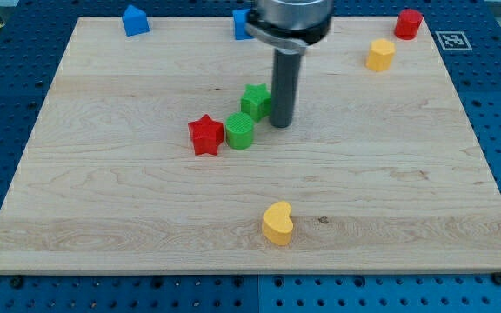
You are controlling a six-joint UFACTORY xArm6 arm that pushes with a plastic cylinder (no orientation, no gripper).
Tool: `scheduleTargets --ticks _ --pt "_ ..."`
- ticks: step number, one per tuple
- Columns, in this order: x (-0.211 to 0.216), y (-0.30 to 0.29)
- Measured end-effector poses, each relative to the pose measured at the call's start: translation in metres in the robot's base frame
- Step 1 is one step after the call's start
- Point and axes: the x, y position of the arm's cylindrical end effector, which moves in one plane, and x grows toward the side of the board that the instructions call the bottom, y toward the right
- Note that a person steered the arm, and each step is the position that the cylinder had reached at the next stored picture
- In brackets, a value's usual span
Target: Push the red star to the bottom right of the board
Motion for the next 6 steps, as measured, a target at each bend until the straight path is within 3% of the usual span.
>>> scheduleTargets --ticks 1,2,3,4,6 --pt "0.008 0.013" --pt "0.044 0.023" --pt "0.067 -0.003" --pt "0.066 -0.043" --pt "0.032 -0.062"
